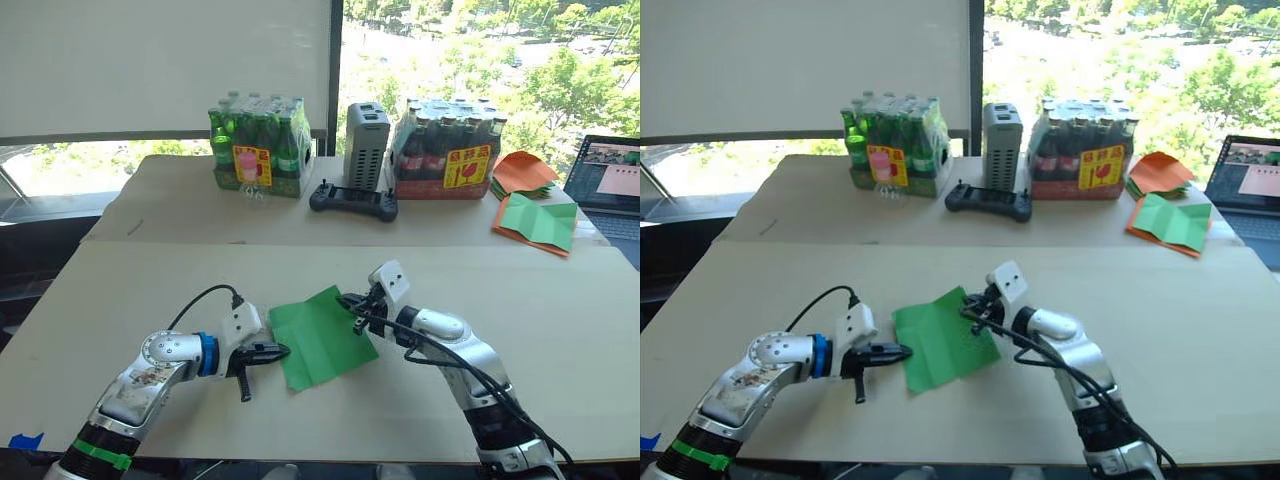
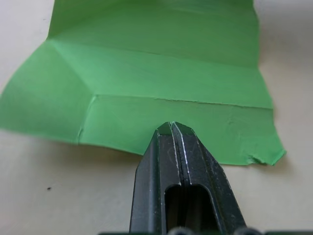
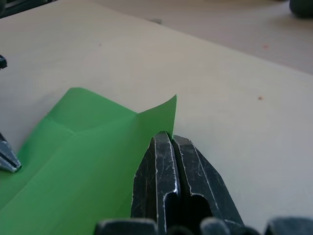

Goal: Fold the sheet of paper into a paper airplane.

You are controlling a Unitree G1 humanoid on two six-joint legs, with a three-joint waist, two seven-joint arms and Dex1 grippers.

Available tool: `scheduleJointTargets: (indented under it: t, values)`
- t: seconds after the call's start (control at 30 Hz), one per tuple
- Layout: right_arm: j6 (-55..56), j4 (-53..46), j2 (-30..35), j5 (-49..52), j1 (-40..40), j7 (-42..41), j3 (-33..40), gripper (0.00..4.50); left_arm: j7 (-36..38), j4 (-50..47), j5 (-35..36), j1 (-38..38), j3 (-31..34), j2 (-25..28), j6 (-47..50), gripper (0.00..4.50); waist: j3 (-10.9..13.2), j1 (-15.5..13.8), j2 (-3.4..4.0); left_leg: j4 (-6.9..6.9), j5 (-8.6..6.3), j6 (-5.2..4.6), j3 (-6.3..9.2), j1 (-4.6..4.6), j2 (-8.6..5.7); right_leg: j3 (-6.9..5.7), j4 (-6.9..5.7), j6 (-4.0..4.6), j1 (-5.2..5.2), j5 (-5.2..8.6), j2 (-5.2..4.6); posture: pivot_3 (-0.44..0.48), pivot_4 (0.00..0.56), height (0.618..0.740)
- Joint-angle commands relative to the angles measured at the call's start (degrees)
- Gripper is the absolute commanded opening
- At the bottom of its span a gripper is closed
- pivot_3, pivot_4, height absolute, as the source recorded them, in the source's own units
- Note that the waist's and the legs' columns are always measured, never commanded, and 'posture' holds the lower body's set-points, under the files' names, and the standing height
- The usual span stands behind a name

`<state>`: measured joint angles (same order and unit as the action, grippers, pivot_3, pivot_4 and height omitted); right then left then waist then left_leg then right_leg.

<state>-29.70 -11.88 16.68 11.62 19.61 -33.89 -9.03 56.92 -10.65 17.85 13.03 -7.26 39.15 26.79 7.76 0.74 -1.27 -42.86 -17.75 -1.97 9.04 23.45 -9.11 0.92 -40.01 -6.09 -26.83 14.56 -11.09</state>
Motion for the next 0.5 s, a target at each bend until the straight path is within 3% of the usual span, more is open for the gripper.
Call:
scheduleJointTargets:
  t: [0.03,0.2,0.5]
  values:
    - [8.75,-8.11,0.99,-4.94,-3.05,1.84,-3.39,0.03,-0.02,-1.02,2.24,2.11,3.01,0.43,1.41,0.00,0.00,0.01,0.00,0.00,0.00,0.00,0.00,0.01,0.00,0.00,-0.03,0.00,-0.03,0.00,0.00,0.000,0.150,0.675]
    - [20.28,-9.91,3.61,-15.43,-8.10,5.41,-8.91,0.03,0.94,-0.65,2.01,2.38,2.88,1.38,1.74,0.00,0.00,0.13,0.00,0.00,0.00,0.01,-0.08,0.01,0.00,0.03,-0.07,0.00,-0.09,0.00,0.00,0.000,0.150,0.675]
    - [33.90,-7.64,9.45,-27.40,-9.57,6.14,-13.30,0.03,2.28,1.21,1.38,3.83,2.28,2.30,1.47,0.00,0.00,-0.01,-0.01,-0.01,0.02,0.03,-0.12,0.02,-0.02,0.04,-0.10,0.00,-0.14,0.00,0.00,0.000,0.150,0.675]
